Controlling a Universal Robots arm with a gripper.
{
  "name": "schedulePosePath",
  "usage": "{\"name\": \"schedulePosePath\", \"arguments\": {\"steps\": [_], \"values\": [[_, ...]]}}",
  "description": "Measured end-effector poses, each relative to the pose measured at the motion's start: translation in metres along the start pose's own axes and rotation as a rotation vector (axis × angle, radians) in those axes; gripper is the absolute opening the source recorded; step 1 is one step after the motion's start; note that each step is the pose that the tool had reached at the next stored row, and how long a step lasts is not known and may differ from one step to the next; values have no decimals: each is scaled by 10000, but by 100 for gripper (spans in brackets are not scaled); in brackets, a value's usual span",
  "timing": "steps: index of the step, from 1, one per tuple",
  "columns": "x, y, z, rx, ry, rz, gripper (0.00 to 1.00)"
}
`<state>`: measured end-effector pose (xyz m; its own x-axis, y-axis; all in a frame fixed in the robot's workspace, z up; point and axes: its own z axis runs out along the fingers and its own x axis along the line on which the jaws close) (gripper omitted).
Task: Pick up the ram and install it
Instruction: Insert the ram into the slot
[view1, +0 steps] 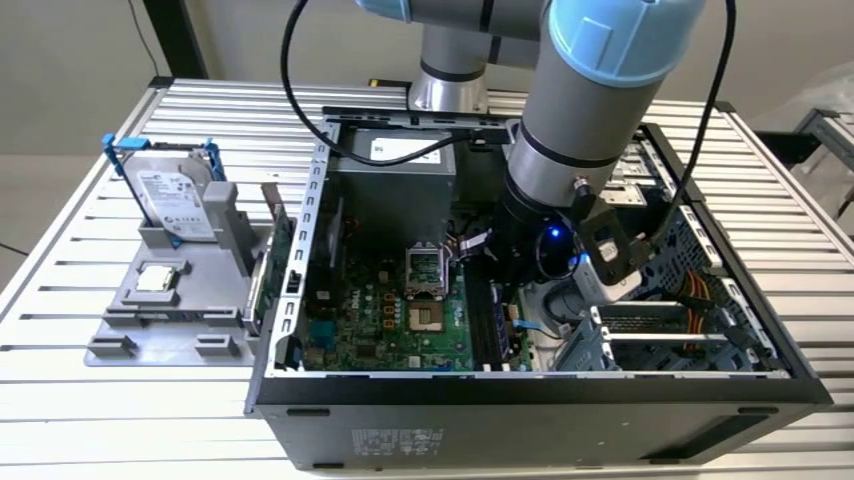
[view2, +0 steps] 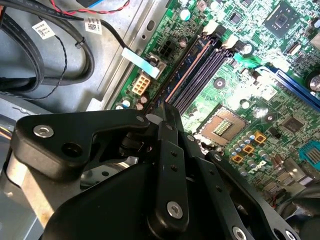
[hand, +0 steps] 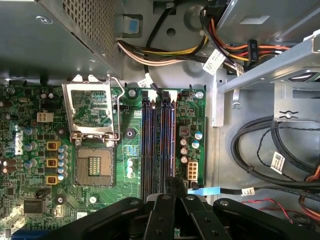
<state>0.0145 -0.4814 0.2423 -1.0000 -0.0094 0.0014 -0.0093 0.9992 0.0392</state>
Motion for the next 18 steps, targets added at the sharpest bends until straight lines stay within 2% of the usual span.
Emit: {"name": "schedulePosePath", "arguments": {"steps": [4, 10, 18], "values": [[0, 1, 1, 0, 19, -486, 0], [0, 3, 1, 2, 61, -1561, 0], [0, 10, 1, 3, 106, -2706, 0]]}}
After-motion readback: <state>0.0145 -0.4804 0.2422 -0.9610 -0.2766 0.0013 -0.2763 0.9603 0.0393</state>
